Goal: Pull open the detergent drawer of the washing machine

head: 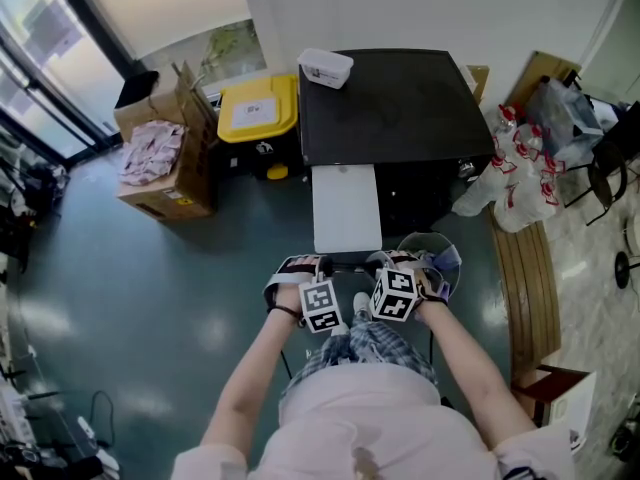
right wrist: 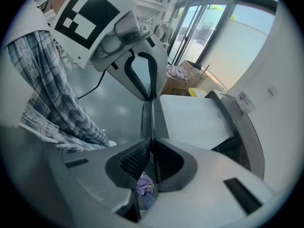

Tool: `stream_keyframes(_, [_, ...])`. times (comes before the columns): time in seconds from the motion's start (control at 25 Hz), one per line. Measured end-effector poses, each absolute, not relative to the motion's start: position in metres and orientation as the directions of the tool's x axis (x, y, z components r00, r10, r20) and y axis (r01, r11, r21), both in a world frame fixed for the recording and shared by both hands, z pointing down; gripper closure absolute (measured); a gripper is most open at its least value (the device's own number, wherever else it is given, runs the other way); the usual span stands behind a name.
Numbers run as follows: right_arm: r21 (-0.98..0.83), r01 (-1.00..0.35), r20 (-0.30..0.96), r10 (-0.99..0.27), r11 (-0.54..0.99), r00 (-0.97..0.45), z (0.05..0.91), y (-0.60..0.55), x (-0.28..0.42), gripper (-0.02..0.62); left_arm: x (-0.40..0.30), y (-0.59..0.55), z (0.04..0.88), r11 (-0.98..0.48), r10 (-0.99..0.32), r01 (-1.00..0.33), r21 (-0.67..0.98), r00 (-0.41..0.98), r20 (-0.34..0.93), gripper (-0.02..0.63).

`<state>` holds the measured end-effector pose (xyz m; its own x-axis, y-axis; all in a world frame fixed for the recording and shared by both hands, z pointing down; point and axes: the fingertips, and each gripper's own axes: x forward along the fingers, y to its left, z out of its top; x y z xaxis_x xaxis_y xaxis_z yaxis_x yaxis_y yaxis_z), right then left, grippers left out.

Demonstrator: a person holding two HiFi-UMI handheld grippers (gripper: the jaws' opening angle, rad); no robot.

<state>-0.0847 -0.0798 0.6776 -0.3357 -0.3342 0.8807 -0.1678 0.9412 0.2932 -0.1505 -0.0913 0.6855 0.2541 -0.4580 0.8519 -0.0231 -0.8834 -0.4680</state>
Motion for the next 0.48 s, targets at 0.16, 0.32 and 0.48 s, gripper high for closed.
stream_keyframes(0.16, [0.289, -0.166, 0.881, -0.329, 0.943, -0.341, 0.677, -0.070, -0.086, 0.543, -0.152, -0.082, 0.686, -0.884, -0.456, -0.017, -0.468, 0.259, 0.852, 0.532])
stream_keyframes(0.32, [0.271, -0.167, 0.882, -0.315, 0.948, -0.350, 0.678, -0.060, -0.089, 0.544, -0.155, -0.072, 0.687, -0.888, -0.444, -0.003, -0.459, 0.262, 0.857, 0.532])
stream_keyframes(0.48, [0.274, -0.177, 0.877, -0.321, 0.945, -0.358, 0.677, -0.053, -0.089, 0.545, -0.156, -0.065, 0.686, -0.886, -0.449, -0.013, -0.464, 0.275, 0.850, 0.532])
